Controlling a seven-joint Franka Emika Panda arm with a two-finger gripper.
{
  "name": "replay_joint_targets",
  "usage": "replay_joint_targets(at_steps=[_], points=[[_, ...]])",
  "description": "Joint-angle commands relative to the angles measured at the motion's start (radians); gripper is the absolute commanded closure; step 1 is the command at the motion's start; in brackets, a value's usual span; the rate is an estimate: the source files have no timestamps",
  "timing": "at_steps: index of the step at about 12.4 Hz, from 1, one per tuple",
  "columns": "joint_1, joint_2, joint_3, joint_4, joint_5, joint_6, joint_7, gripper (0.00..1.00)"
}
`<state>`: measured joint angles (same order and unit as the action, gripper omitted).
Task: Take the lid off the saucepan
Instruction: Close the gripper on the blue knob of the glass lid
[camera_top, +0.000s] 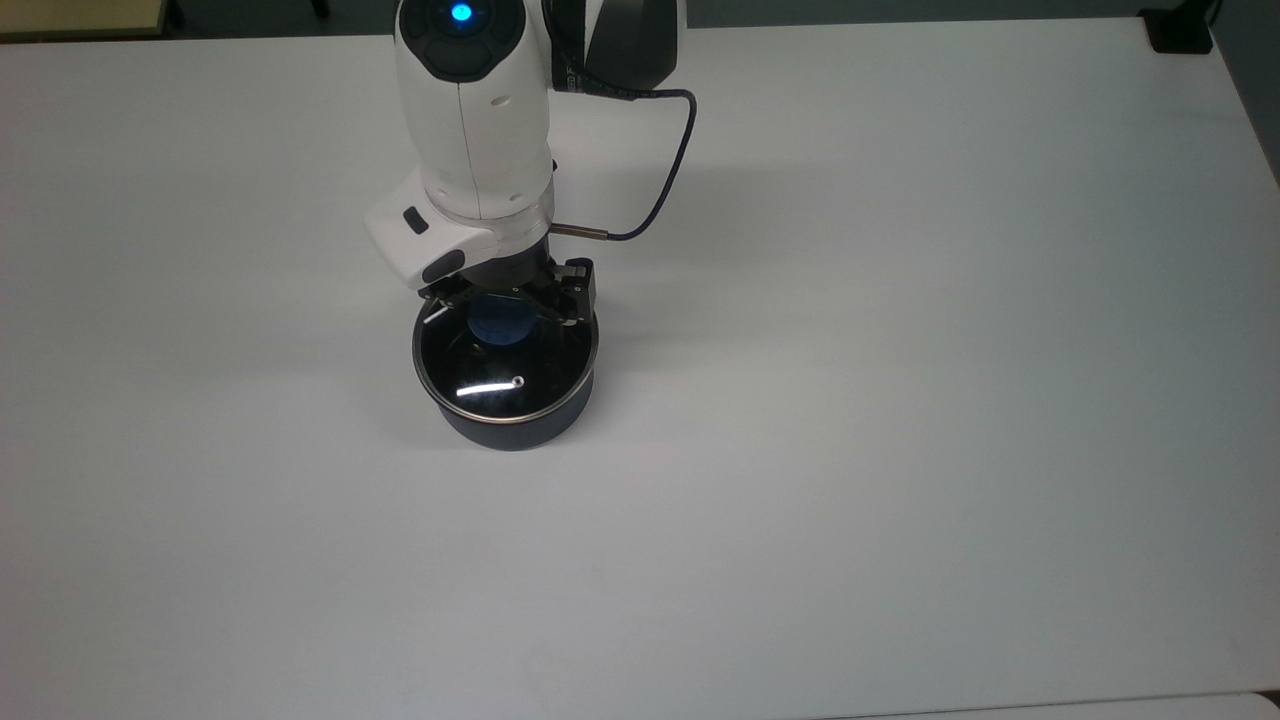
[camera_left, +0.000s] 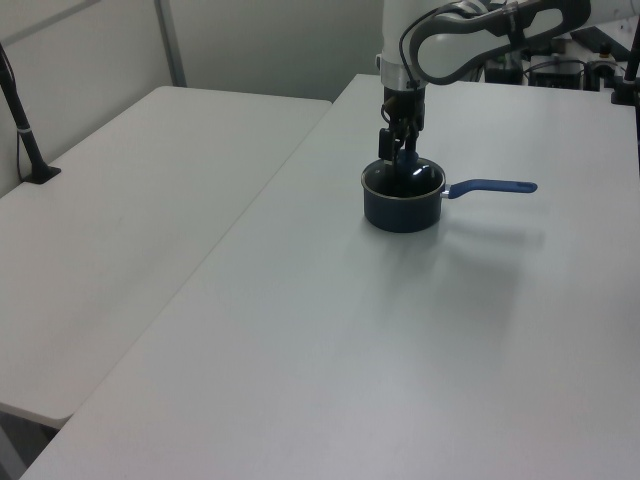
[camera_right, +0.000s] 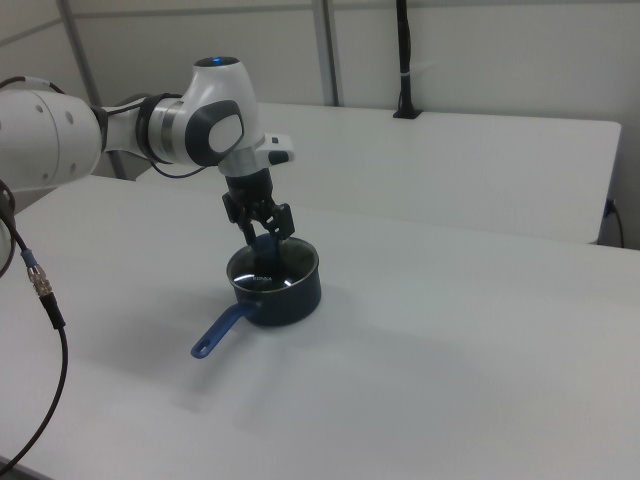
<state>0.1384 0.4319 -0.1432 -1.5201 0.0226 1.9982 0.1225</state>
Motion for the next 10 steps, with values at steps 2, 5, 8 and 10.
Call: replay_joint_targets(at_steps=[2,5,8,10], points=[[0.009,0.007,-0.01,0.009,0.011,0.019,0.006,0.51],[0.007,-0.004,-0.018,0.011,0.013,0.014,-0.001,0.54],[0.004,-0.042,-0.022,0.012,0.017,0.002,-0.001,0.54],[-0.014,-0.077,-0.023,0.006,0.017,-0.024,-0.021,0.54]])
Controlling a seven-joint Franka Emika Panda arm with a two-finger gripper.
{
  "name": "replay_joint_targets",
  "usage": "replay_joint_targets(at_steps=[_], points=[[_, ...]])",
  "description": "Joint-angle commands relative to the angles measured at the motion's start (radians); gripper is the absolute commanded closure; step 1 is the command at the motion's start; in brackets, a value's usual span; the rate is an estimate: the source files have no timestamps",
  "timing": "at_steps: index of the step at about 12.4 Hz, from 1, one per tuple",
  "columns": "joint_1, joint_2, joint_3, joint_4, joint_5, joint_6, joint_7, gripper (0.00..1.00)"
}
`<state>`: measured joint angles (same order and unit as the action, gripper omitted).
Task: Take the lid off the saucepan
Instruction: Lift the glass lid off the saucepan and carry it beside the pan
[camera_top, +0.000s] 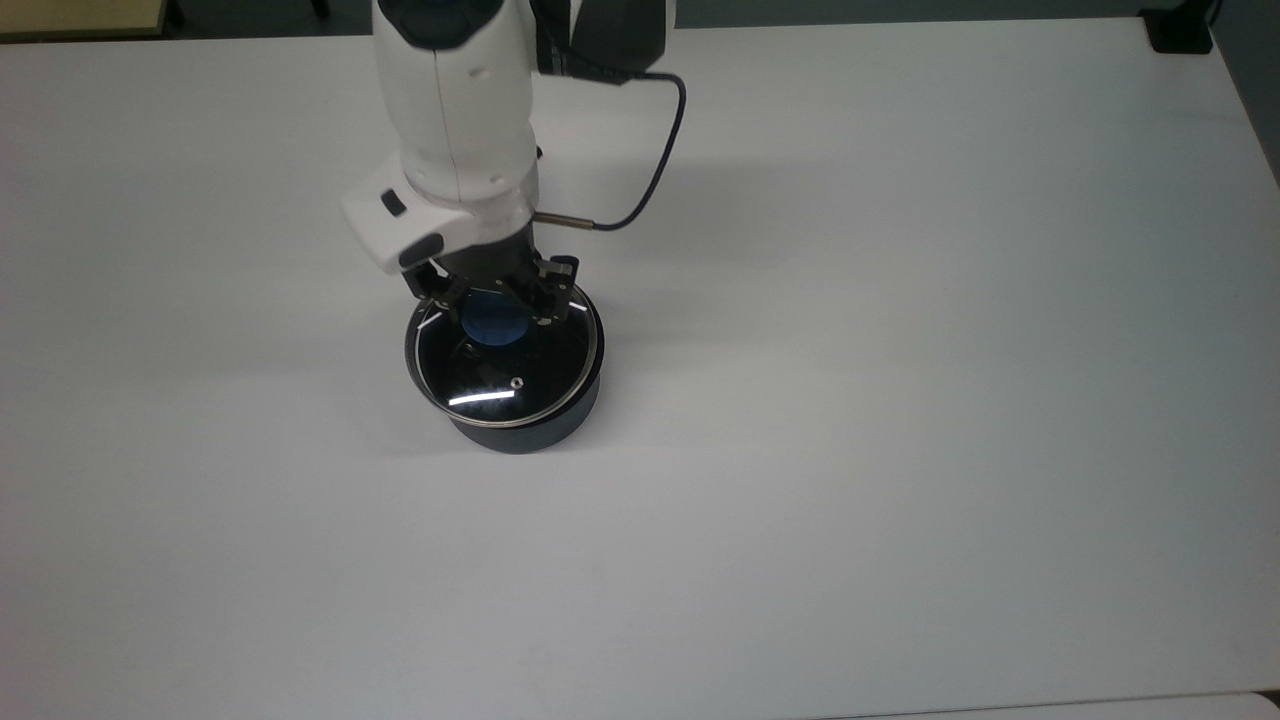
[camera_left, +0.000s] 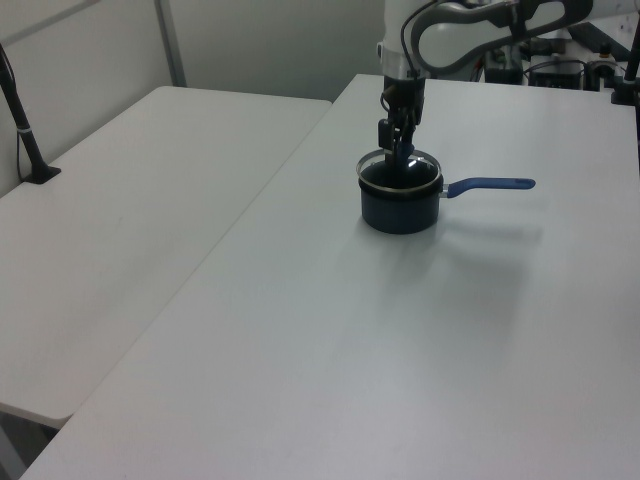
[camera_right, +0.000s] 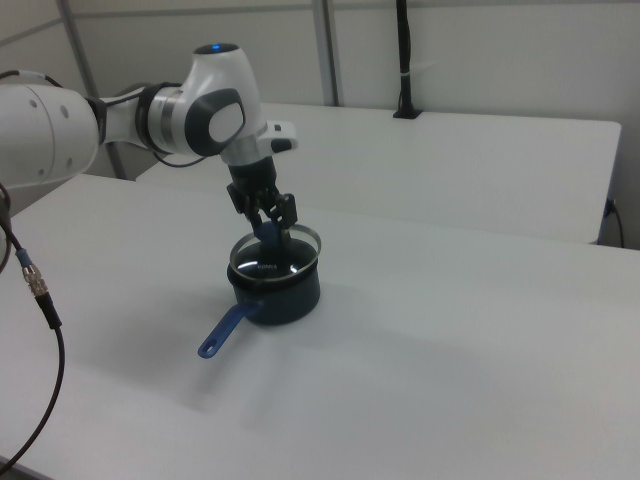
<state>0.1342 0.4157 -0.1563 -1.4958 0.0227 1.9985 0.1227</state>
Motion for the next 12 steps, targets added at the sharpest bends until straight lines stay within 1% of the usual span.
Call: replay_joint_targets(at_steps=[1,2,3,6,8,9,10,12], points=[[-0.019,-0.069,-0.011,-0.017,0.019,-0.049,-0.055,0.54],[-0.03,-0.072,-0.032,-0.017,0.02,-0.053,-0.082,0.54],[-0.034,-0.071,-0.064,-0.018,0.022,-0.053,-0.119,0.54],[-0.1,-0.061,-0.124,-0.04,0.022,-0.044,-0.26,0.54],[-0.12,-0.04,-0.189,-0.066,0.023,-0.037,-0.354,0.54],[-0.154,-0.02,-0.193,-0.07,0.023,-0.009,-0.385,0.54],[-0.194,0.009,-0.193,-0.09,0.022,0.052,-0.411,0.54],[-0.231,0.057,-0.193,-0.104,0.022,0.13,-0.428,0.53]])
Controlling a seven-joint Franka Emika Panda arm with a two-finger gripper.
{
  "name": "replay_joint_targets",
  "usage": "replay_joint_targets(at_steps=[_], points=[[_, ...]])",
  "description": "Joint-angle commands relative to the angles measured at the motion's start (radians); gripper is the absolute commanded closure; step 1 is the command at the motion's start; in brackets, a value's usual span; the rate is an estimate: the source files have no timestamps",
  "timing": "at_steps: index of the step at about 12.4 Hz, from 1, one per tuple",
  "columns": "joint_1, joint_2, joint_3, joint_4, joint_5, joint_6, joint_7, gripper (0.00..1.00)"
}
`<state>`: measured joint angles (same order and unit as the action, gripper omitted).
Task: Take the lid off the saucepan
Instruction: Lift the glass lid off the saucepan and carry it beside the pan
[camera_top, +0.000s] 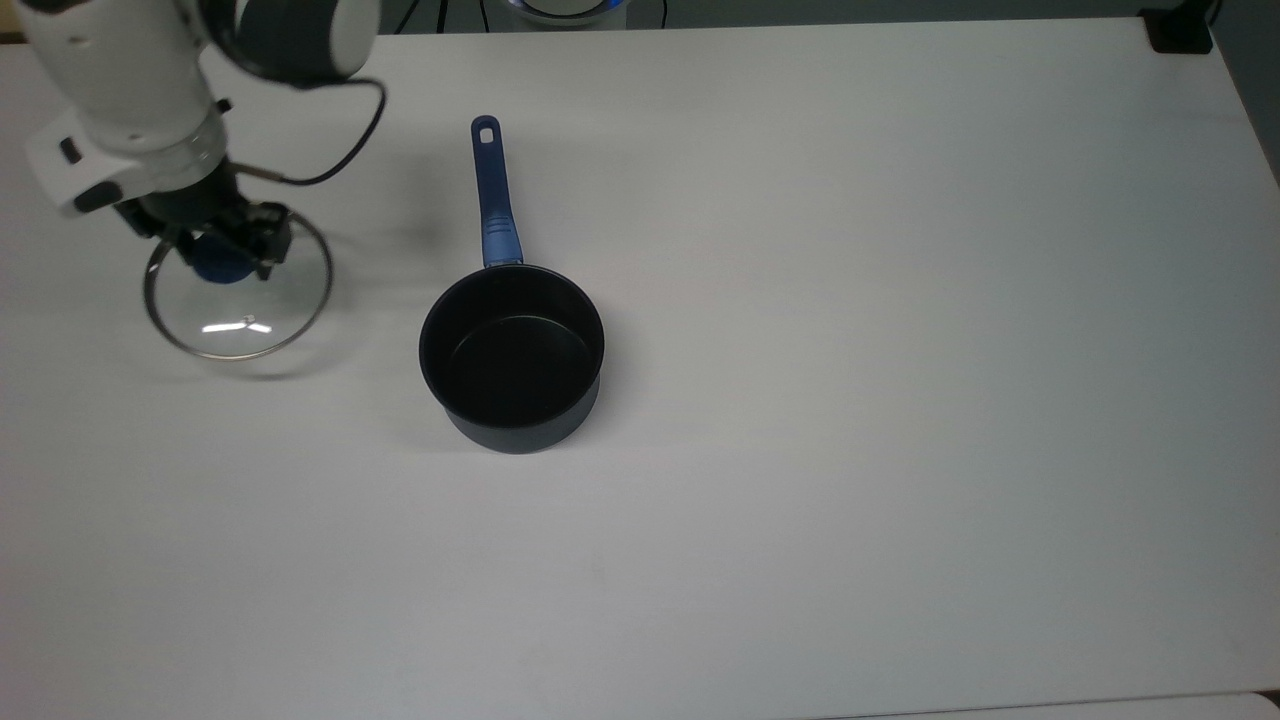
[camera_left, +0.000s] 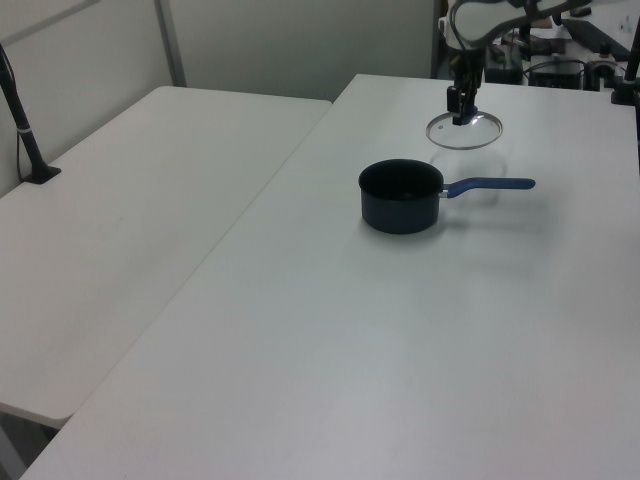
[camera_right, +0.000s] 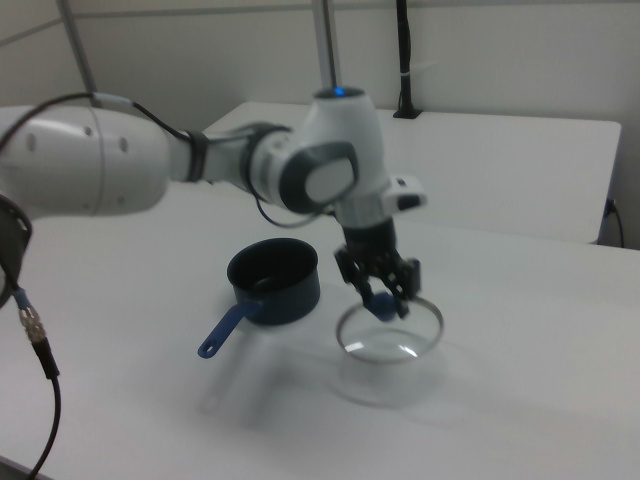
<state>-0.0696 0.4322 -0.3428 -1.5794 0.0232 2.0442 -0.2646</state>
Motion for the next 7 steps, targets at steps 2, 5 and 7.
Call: replay_joint_targets(at_steps=[2,5,7], points=[[-0.041,0.078,-0.007,-0.022,0.021,0.108,-0.056,0.53],[-0.045,0.083,-0.007,-0.051,0.02,0.137,-0.077,0.49],[-0.045,0.091,-0.007,-0.066,0.018,0.154,-0.077,0.32]])
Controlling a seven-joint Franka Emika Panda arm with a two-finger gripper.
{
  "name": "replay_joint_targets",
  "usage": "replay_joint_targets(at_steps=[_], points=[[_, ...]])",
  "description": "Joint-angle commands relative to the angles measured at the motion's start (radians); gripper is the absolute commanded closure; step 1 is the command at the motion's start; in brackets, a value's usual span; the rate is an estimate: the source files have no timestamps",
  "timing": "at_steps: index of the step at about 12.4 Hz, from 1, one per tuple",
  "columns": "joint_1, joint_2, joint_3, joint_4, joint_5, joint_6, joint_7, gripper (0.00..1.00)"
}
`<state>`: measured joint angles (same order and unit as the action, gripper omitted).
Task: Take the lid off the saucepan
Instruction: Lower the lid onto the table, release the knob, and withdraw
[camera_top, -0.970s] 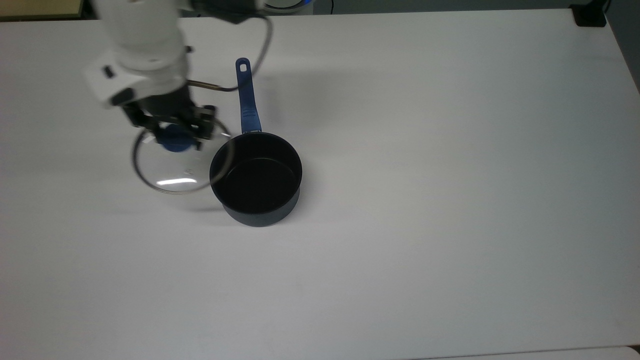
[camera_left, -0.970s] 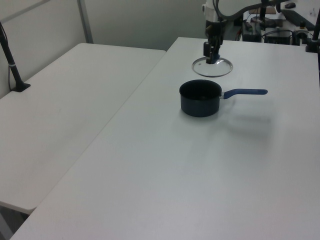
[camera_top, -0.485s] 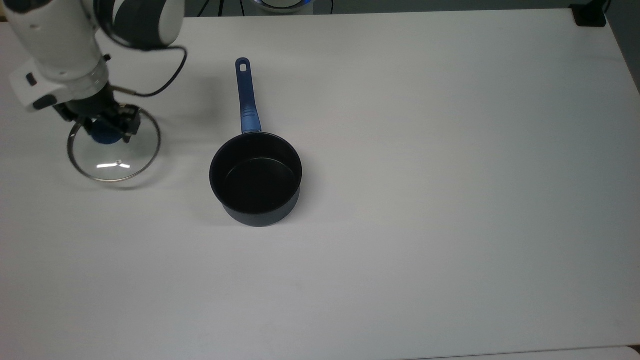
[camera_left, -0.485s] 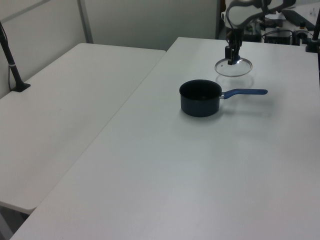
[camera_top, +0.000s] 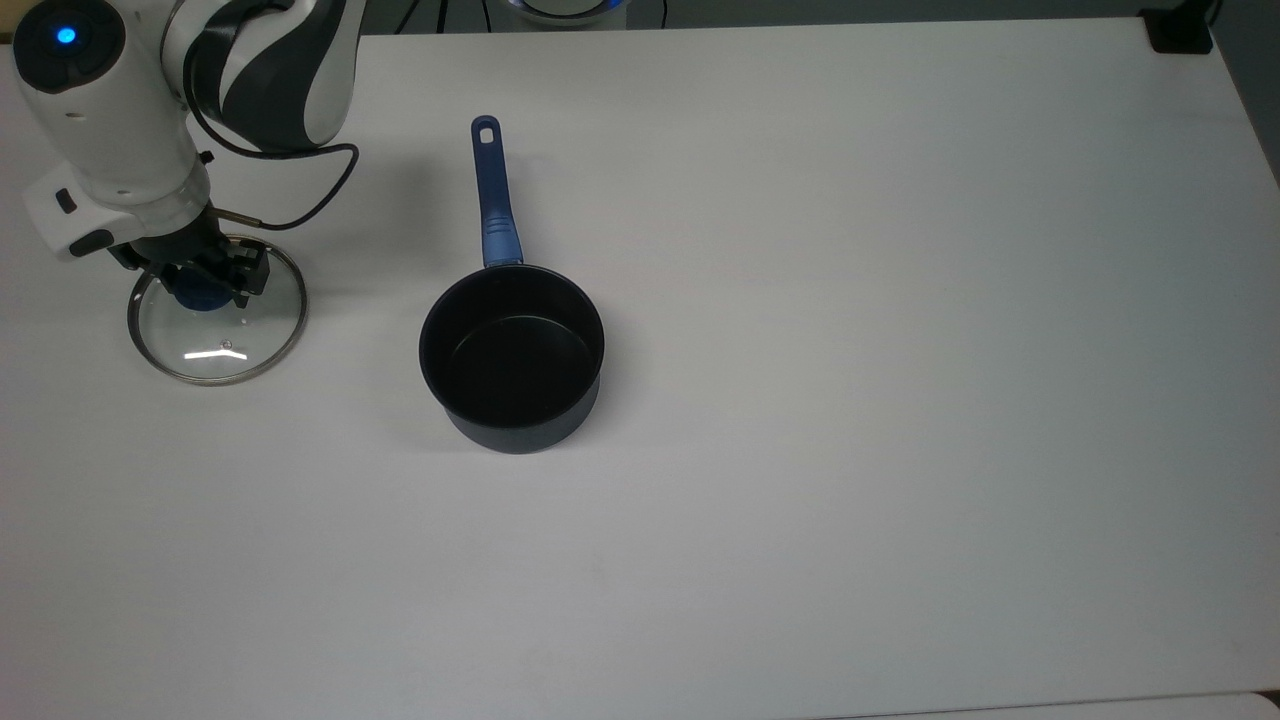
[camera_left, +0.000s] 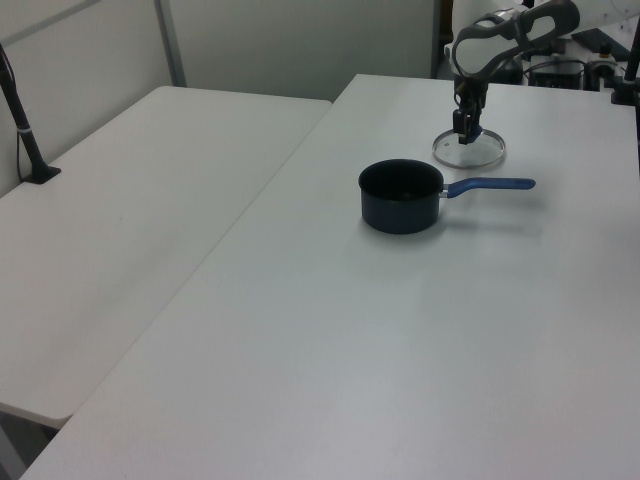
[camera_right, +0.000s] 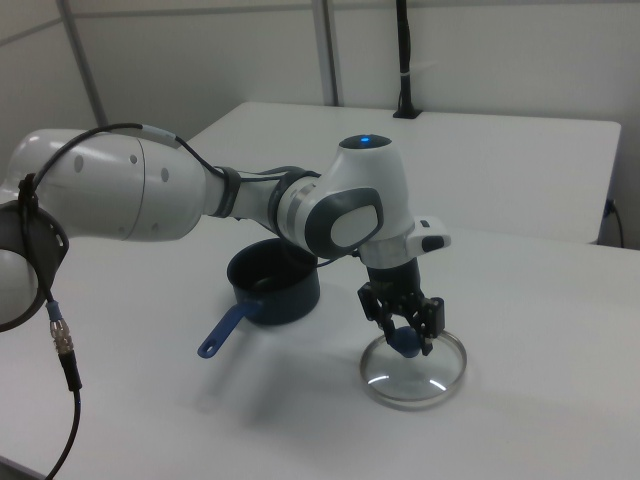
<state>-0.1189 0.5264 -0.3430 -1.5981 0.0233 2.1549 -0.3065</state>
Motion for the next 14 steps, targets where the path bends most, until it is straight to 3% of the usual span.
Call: replay_joint_targets(at_steps=[1,2,5,7,10,12,14], points=[[0.002,-0.003,-0.007,-0.049,0.018,0.043,-0.036,0.08],[-0.002,-0.003,-0.007,-0.049,0.017,0.042,-0.036,0.0],[-0.005,-0.054,-0.007,-0.049,0.018,0.03,-0.01,0.0],[0.005,-0.184,-0.007,-0.059,0.01,-0.085,0.03,0.0],[0.089,-0.377,-0.007,-0.065,0.006,-0.313,0.038,0.0],[0.161,-0.454,0.013,-0.065,-0.002,-0.435,0.099,0.0],[0.214,-0.492,0.092,-0.06,-0.044,-0.512,0.214,0.0]])
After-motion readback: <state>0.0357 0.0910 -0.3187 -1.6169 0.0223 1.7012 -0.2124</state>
